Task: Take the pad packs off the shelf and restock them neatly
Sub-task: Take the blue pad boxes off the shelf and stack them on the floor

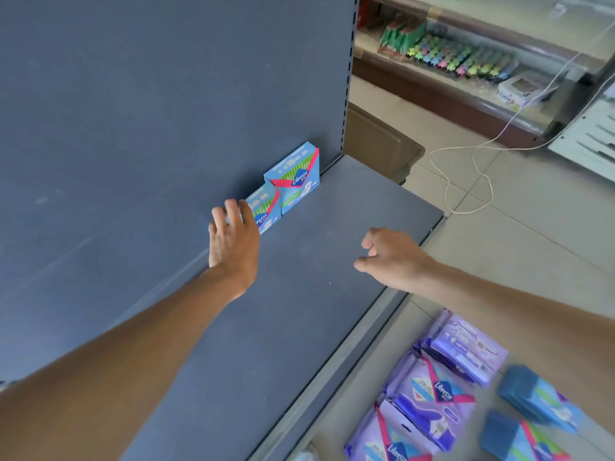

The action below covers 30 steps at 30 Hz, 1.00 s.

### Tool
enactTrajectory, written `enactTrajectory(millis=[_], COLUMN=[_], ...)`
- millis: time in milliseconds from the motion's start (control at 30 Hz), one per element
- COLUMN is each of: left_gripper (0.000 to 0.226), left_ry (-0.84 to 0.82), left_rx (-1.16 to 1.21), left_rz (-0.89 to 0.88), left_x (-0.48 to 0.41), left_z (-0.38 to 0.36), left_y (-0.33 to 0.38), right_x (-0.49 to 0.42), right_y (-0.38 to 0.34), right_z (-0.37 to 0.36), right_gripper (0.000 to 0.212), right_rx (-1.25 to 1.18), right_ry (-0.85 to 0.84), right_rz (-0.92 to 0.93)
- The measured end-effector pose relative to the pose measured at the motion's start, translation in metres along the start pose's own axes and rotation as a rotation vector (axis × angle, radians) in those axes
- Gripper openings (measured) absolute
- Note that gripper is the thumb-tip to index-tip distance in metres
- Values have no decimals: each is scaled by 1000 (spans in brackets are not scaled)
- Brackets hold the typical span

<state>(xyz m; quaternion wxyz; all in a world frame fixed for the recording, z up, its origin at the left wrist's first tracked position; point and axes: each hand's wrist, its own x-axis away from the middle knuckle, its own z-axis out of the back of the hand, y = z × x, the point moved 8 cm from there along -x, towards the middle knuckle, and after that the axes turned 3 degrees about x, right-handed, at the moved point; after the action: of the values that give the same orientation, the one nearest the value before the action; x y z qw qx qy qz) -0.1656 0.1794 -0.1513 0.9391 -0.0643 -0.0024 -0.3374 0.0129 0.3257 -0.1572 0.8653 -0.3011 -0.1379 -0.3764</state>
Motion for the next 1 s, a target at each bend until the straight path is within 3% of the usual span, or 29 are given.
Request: enactTrajectory(millis=[200,367,533,633,700,767,867,933,1000], left_gripper=[51,34,37,80,97,95,99,94,72], left_ry=[-40,-98,-231,-271,-139,-59,-108,-49,95], left_rx=[119,583,833,587,309,123,13,-56,-82], left_rz=[-63,-358,-455,-457,-405,-306,-164,-170,-250], left_x=[-3,-1,-12,-28,-47,-65,-77,-79,-82], left_z=[4,24,26,13,14,13,-3,-8,-2], left_y=[6,40,80,97,100,98,92,92,98], right_x=[-14,-23,-28,-28,-25,-22,-20,-19,-17], right_y=[8,-13,7,43,68,88,111,119,119], right_z=[-4,3,22,35,41,45,48,48,49], right_gripper=[41,88,49,37,37,38,40,42,46], right_rx=[-62,-311,-496,-476,-498,-493,-480,-514,-559], right_ry=[-10,47,154,257,293,298,289,281,259], right_rz=[-2,130,154,80,26,-6,-27,-37,-35])
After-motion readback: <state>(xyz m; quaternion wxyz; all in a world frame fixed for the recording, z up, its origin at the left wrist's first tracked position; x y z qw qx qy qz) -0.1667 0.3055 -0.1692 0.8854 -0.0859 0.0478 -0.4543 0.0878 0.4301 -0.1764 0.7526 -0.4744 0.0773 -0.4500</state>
